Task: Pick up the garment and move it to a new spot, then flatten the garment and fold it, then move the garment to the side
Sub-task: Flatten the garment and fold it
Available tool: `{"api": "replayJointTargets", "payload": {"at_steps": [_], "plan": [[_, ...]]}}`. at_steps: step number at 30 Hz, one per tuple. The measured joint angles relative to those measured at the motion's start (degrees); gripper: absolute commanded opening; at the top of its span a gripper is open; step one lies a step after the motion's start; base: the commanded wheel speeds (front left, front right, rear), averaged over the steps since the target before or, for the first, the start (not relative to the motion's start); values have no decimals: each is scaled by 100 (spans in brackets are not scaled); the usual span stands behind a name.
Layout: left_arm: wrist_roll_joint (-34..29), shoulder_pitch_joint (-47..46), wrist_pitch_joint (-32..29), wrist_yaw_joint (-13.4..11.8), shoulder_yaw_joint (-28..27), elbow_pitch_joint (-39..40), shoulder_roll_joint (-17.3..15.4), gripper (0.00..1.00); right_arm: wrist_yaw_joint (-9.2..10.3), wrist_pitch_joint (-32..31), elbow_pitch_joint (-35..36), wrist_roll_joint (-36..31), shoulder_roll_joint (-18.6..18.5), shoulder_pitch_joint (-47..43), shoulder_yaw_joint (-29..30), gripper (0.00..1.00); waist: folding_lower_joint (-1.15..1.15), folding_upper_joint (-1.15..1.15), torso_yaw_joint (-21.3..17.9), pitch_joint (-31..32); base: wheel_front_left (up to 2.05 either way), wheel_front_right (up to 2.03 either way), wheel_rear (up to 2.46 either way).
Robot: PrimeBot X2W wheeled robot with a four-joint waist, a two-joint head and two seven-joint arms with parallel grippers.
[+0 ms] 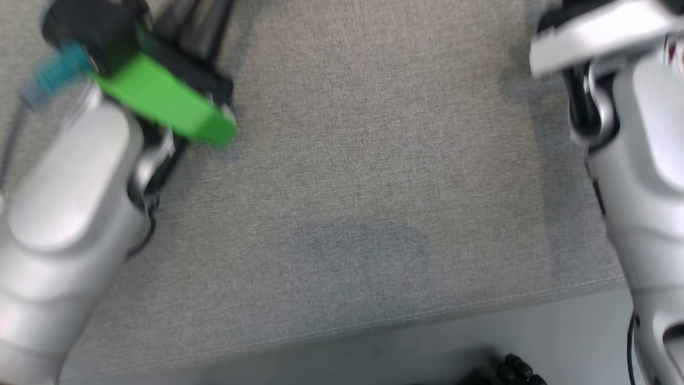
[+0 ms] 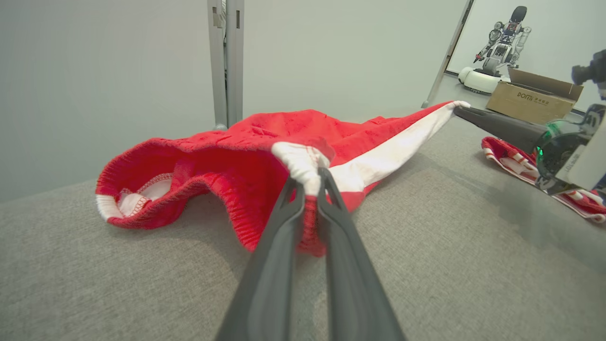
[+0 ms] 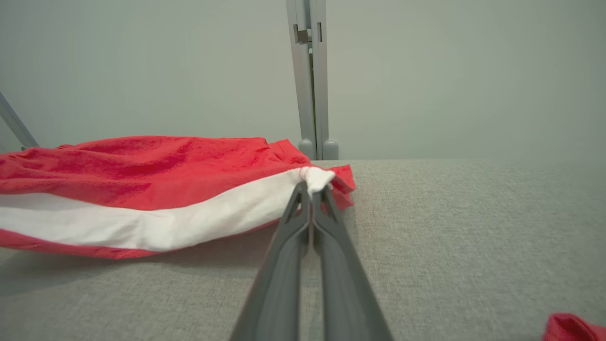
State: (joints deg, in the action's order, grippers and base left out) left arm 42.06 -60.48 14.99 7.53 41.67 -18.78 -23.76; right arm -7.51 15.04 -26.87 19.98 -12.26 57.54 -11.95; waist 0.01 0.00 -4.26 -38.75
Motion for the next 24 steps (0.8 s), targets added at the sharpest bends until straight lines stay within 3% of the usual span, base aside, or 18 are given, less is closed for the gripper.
{"api": "replayJointTargets", "payload": {"at_steps": [1,4,13,24], "plan": [[-293,537,3,0,20,324,-127,0,0,0,204,62,-54,-591,66,0,0,0,17,161,0,0,0],[-548,1044,3,0,-57,575,-168,0,0,1,422,97,-62,-1103,141,0,-1,0,32,356,0,0,0],[-1105,2940,4,0,-424,850,22,0,0,0,858,74,-10,-2861,207,0,-2,0,49,1233,0,0,0],[-1077,4557,4,0,-638,842,267,0,0,0,1157,14,-199,-4146,335,0,-2,0,17,2271,0,0,0]]}}
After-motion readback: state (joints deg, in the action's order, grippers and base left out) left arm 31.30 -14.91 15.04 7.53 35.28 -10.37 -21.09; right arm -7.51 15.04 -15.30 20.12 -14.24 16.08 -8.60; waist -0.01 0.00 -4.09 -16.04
